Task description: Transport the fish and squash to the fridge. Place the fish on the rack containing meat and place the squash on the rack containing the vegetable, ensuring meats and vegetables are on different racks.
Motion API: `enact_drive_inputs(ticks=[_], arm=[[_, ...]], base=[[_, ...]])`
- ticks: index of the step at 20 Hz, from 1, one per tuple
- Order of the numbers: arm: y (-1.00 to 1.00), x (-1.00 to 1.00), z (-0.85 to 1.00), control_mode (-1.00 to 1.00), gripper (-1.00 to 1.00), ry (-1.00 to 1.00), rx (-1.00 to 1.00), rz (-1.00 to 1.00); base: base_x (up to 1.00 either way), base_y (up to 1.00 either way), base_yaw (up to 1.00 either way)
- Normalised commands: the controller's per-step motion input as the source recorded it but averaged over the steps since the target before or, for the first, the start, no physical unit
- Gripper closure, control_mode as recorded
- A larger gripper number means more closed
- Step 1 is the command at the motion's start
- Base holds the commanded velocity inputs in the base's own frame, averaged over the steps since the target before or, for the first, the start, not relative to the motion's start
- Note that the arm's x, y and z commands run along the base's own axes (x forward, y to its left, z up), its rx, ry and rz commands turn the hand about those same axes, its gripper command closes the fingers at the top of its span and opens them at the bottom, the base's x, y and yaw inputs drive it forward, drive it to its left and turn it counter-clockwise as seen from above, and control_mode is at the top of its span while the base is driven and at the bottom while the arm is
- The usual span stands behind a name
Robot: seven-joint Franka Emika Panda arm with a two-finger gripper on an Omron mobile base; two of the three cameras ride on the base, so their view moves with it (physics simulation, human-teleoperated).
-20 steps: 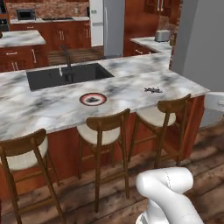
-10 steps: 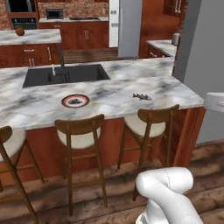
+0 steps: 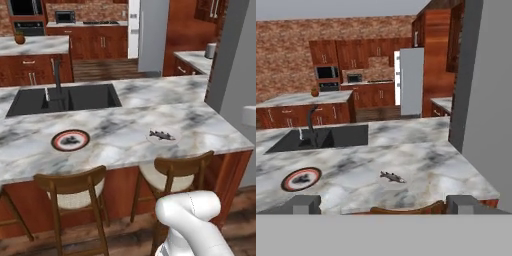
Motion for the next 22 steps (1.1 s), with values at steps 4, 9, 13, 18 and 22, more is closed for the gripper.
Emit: enact_drive_inputs(ticks=[4, 9, 13, 18, 22], arm=[[0.0, 0.0, 0.0, 1.0, -1.0, 0.0, 0.0, 0.0], [0.0, 0.0, 0.0, 1.0, -1.0, 0.0, 0.0, 0.0], [0.0, 0.0, 0.0, 1.0, -1.0, 0.0, 0.0, 0.0], [0.0, 0.0, 0.0, 1.0, -1.0, 0.0, 0.0, 0.0], [-0.17, 1.0, -0.14, -1.0, -1.0, 0.32, 0.05, 0.11]], base=[[1.0, 0.0, 0.0], [1.0, -0.06, 0.02], [1.0, -0.14, 0.14], [1.0, -0.18, 0.18], [0.0, 0.0, 0.0]])
